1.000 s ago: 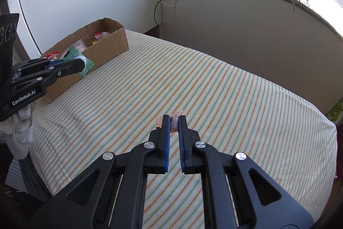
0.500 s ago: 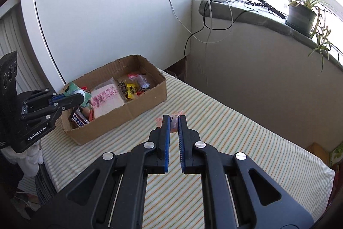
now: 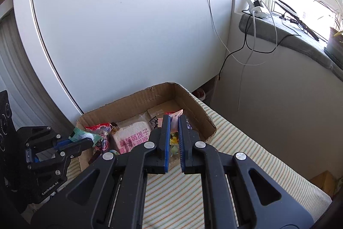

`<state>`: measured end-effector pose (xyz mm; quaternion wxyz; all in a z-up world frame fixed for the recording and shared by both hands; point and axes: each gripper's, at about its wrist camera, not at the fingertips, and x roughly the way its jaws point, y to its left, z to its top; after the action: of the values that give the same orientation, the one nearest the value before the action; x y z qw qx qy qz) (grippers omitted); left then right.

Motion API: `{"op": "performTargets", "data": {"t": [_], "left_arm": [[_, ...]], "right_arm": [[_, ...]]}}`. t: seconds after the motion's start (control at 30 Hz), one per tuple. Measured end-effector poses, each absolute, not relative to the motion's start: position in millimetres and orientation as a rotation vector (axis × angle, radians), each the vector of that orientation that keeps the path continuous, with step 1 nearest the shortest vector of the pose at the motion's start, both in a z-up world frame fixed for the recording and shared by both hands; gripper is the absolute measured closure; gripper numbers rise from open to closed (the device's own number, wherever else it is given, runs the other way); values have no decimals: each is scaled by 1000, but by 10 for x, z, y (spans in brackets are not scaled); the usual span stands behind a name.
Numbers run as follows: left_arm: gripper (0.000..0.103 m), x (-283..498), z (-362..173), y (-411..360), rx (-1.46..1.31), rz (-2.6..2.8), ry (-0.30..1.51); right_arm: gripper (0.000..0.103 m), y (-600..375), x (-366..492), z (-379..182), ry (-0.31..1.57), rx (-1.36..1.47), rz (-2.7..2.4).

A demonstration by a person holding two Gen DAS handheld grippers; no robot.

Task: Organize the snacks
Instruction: 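Carry the green and pink candies over the box and open both tools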

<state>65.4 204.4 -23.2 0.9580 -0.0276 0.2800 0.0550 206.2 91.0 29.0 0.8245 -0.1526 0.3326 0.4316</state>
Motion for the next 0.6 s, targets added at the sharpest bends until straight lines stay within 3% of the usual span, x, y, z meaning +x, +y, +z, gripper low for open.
{"op": "performTargets", "data": {"t": [0.6], "left_arm": [[98,720,-217,2118,-29,131,554]], "right_arm": [[96,1652,2257,97,770,-328,980]]}}
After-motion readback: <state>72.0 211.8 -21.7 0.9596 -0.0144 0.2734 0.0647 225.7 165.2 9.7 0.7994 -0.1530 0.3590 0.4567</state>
